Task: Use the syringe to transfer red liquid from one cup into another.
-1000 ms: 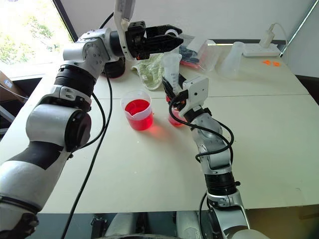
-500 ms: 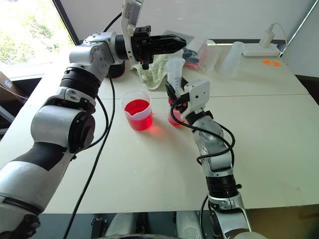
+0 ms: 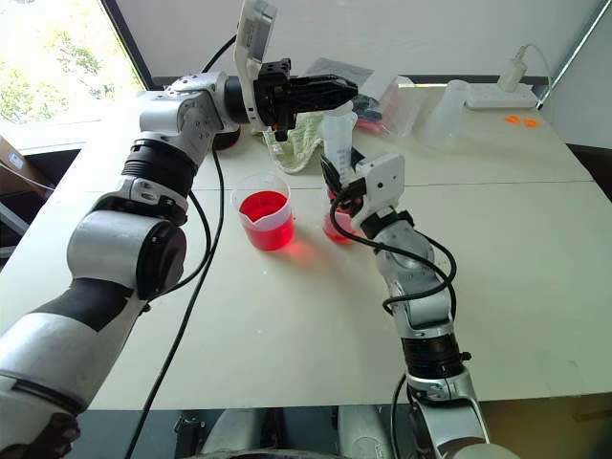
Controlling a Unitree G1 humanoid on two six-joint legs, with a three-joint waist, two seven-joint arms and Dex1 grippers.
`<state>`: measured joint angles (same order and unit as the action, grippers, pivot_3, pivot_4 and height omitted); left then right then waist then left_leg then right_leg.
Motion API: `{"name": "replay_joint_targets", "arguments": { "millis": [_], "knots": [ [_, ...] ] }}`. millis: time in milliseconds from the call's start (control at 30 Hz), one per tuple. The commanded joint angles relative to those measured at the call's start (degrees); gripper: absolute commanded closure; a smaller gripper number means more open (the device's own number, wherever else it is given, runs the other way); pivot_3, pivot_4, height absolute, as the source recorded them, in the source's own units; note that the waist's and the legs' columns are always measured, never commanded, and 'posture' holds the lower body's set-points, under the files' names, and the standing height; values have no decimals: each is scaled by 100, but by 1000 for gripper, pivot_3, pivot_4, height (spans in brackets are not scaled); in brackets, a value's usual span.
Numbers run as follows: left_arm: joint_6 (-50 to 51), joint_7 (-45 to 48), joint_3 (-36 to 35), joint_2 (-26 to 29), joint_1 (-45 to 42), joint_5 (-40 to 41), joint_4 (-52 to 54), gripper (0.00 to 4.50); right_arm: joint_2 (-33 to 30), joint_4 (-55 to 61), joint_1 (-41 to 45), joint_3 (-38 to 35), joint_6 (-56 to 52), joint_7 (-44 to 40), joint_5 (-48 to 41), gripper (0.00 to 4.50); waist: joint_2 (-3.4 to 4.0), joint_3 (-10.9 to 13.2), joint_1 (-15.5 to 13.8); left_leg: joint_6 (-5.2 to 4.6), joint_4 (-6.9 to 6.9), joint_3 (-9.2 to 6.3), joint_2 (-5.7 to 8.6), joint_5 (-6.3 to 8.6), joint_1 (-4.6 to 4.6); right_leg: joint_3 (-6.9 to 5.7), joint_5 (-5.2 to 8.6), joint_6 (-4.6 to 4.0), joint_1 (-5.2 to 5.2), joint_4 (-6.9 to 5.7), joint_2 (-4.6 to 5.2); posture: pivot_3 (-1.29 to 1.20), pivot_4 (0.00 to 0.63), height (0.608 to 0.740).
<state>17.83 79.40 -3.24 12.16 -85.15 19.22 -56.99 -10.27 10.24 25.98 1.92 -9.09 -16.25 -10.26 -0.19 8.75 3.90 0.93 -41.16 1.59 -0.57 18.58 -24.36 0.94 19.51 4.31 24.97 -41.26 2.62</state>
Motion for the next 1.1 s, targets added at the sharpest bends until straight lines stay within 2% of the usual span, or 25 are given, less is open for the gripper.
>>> {"name": "replay_joint_targets", "arguments": {
  "millis": [33,800,1100],
  "knots": [
    [-35,134,152,-65,162,-134,135,4447,-99,60,314,-471,243,232,9,3077,0,0,-1,0,0,0,0,0,0,0,0,0,0,0,0,0,150,711],
    [77,79,462,-226,980,-369,808,4447,-376,-86,535,-752,284,324,-93,3077,0,0,0,0,-1,0,0,0,0,0,0,0,-1,0,0,0,150,711],
    [-6,-45,490,-272,1136,-511,693,4447,-459,79,654,-902,92,338,-229,3077,0,0,-3,0,-1,0,0,0,0,0,0,0,-1,0,0,0,150,711]
  ]
}}
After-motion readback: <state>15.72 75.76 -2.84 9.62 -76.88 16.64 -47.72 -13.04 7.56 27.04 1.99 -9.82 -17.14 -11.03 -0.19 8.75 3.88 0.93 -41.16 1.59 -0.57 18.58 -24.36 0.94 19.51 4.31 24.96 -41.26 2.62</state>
